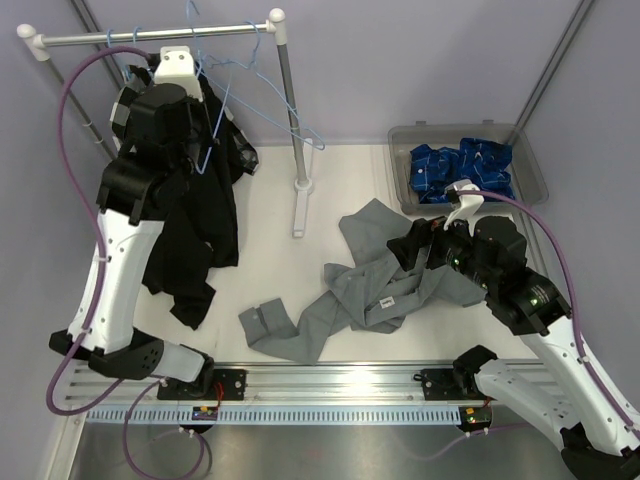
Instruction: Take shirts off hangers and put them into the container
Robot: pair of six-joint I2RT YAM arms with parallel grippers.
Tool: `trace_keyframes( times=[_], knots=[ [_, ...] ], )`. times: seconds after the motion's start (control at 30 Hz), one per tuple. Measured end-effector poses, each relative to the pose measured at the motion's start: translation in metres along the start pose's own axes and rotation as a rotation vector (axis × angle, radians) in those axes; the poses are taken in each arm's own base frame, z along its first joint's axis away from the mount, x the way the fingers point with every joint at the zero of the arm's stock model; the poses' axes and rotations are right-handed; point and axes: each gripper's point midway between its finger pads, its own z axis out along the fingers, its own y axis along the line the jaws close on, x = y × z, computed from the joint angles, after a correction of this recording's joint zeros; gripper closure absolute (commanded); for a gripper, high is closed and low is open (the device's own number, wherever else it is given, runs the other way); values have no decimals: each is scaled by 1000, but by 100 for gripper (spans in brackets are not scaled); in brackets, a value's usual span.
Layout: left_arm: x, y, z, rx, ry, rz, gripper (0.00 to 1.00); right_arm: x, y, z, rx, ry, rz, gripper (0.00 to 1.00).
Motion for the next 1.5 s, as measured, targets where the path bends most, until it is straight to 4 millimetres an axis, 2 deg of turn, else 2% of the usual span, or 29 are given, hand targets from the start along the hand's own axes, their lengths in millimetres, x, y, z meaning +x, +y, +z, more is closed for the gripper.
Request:
trace_keyframes(
  times=[0.17, 0.33, 0.6, 0.7, 0.87, 1.0, 1.13, 1.37, 1.5],
  knots=[
    [-16, 17, -36, 10, -71, -26, 100, 2, -1, 1, 2, 5, 2, 1],
    [-12, 28, -55, 9, -90, -29, 100, 2, -1, 1, 2, 6, 2, 1],
    [20, 24, -44, 13, -12, 12, 100, 4, -1, 4, 5, 17, 5, 1],
    [23, 20, -41, 27, -1, 12, 100, 5, -2, 5, 6, 23, 9, 1],
    [23, 24, -40, 2, -1, 20, 100, 6, -1, 6, 6, 25, 16, 1],
    [20, 27, -30, -42, 5, 49, 100, 9, -2, 6, 8, 30, 24, 0],
    [17, 17, -4, -55, 13, 80, 100, 13, -3, 7, 10, 37, 29, 1],
    [25, 5, 42, -63, 44, 117, 100, 13, -3, 2, 6, 23, 31, 1],
    [31, 10, 52, -70, 60, 118, 100, 15, -3, -1, 5, 19, 32, 1]
  ],
)
